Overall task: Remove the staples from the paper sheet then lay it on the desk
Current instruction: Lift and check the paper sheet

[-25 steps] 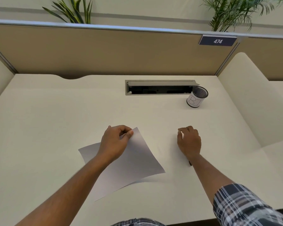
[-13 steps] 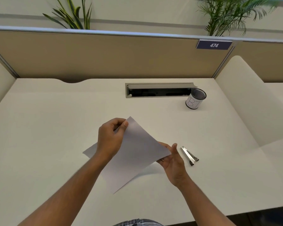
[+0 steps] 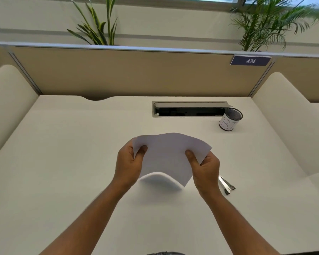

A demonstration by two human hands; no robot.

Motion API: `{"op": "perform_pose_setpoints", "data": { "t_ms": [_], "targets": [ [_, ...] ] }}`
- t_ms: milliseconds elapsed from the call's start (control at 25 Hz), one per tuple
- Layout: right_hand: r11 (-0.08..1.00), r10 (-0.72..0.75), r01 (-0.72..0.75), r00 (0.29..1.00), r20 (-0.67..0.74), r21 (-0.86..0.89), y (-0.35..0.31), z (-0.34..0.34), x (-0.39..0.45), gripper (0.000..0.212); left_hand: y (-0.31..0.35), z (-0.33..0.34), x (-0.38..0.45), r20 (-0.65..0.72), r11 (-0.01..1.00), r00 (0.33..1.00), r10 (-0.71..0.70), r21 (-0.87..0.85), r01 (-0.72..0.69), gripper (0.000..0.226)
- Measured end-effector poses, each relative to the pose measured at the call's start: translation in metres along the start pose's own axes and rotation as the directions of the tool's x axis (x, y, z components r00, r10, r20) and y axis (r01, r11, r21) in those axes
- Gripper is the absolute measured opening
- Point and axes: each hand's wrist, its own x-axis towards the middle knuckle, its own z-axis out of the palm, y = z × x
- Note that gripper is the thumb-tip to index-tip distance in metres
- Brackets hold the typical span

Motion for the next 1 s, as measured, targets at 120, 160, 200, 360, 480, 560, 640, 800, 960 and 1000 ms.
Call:
{"op": "perform_pose_setpoints", "data": {
  "t_ms": [120,160,200,360,480,560,640,800,960,1000],
  "targets": [
    [0.993,-0.116,0.115,0.993,-0.010,-0.032,-0.005,0.007,-0.004,0.017,0.002,0.003,-0.007,-0.105,0.997,0.994,0.034,-0.066,-0.041,0.029],
    [0.993,-0.110,0.110,0.994,0.006,-0.047,-0.002,0.009,-0.005,0.018,-0.002,0.004,-0.010,-0.114,0.996,0.993,0.029,-0.077,-0.038,0.026],
    [0.994,-0.083,0.085,0.996,0.031,-0.069,0.004,0.011,-0.006,0.020,-0.009,0.005,-0.013,-0.110,0.997,0.994,0.004,-0.081,-0.013,0.023],
    [0.989,0.023,-0.018,0.999,0.034,-0.144,0.024,0.016,-0.008,0.019,-0.031,0.005,-0.021,-0.091,0.995,0.993,-0.077,-0.064,0.071,0.023],
    [0.989,0.000,0.000,1.000,0.001,-0.149,0.029,0.013,-0.005,0.011,-0.036,0.006,-0.020,-0.065,0.994,0.994,-0.085,-0.069,0.081,0.010],
    [0.987,0.046,-0.039,0.998,0.039,-0.156,0.034,0.012,-0.007,0.018,-0.038,0.009,-0.019,-0.016,0.993,0.993,-0.115,-0.018,0.115,0.015],
    [0.988,0.064,-0.057,0.997,0.042,-0.146,0.029,0.009,-0.008,0.034,-0.035,0.010,-0.015,-0.015,0.989,0.995,-0.101,0.110,0.103,0.010],
    [0.870,-0.365,0.363,0.929,0.059,-0.333,-0.007,-0.011,0.013,0.075,-0.020,-0.003,0.005,0.115,0.888,0.986,0.119,0.431,-0.157,0.013],
    [0.716,-0.309,0.515,0.839,0.448,-0.471,-0.022,-0.013,0.034,0.040,-0.006,0.002,0.010,0.276,0.695,0.916,0.290,0.597,-0.400,0.020],
    [0.768,-0.234,0.450,0.859,0.455,-0.455,-0.017,-0.014,0.035,0.027,-0.006,0.004,0.006,0.225,0.693,0.908,0.354,0.589,-0.416,0.021]
  ]
}}
